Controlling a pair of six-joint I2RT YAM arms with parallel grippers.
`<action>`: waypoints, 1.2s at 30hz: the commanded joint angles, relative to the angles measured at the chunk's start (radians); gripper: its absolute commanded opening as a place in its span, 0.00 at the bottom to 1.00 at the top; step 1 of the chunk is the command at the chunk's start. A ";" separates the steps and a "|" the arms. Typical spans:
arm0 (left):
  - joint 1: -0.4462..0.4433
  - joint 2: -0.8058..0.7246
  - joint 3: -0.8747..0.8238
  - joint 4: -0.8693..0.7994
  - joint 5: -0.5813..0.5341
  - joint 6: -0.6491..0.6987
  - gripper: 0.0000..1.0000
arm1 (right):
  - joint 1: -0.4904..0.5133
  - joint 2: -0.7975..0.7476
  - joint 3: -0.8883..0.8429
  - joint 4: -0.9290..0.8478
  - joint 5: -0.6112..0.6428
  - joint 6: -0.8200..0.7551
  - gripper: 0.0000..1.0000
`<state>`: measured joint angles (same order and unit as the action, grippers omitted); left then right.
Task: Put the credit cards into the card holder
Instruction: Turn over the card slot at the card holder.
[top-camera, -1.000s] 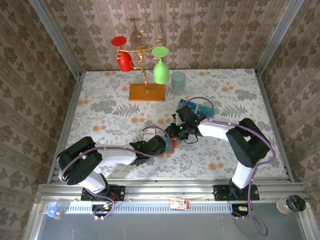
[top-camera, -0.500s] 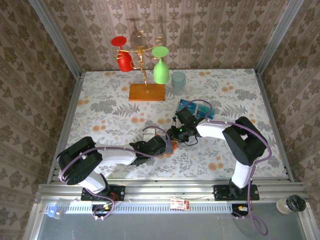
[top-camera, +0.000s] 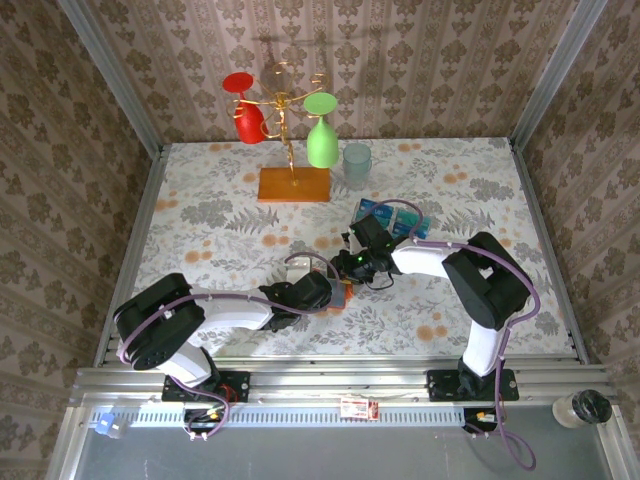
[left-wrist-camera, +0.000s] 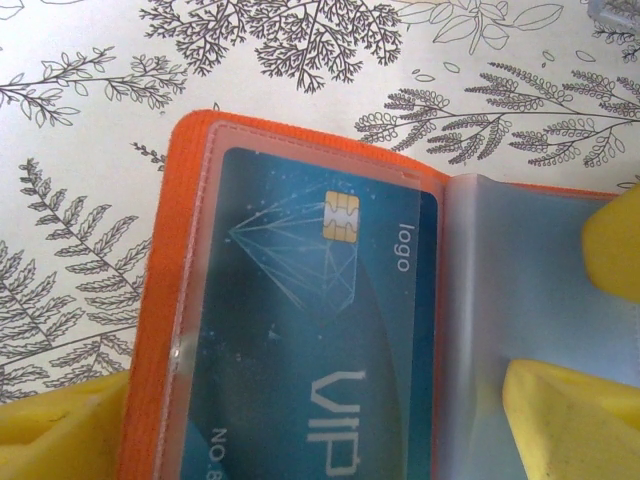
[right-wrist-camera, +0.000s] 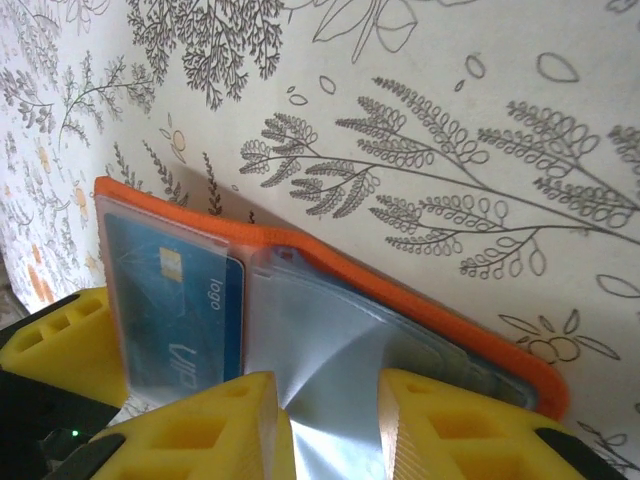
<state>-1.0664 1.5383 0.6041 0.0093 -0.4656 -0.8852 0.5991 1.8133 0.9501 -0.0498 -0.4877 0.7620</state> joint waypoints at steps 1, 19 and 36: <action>-0.002 0.006 -0.020 0.003 0.015 0.012 0.89 | 0.000 0.014 0.012 0.009 -0.040 0.017 0.32; 0.009 -0.078 -0.024 -0.021 0.004 0.032 0.91 | 0.004 0.009 0.009 -0.079 0.049 -0.022 0.18; 0.022 -0.127 -0.090 -0.032 0.000 0.028 0.94 | 0.031 0.075 0.067 -0.088 0.050 -0.012 0.15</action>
<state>-1.0523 1.4242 0.5327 -0.0135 -0.4572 -0.8635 0.6209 1.8626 1.0008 -0.0975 -0.4557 0.7555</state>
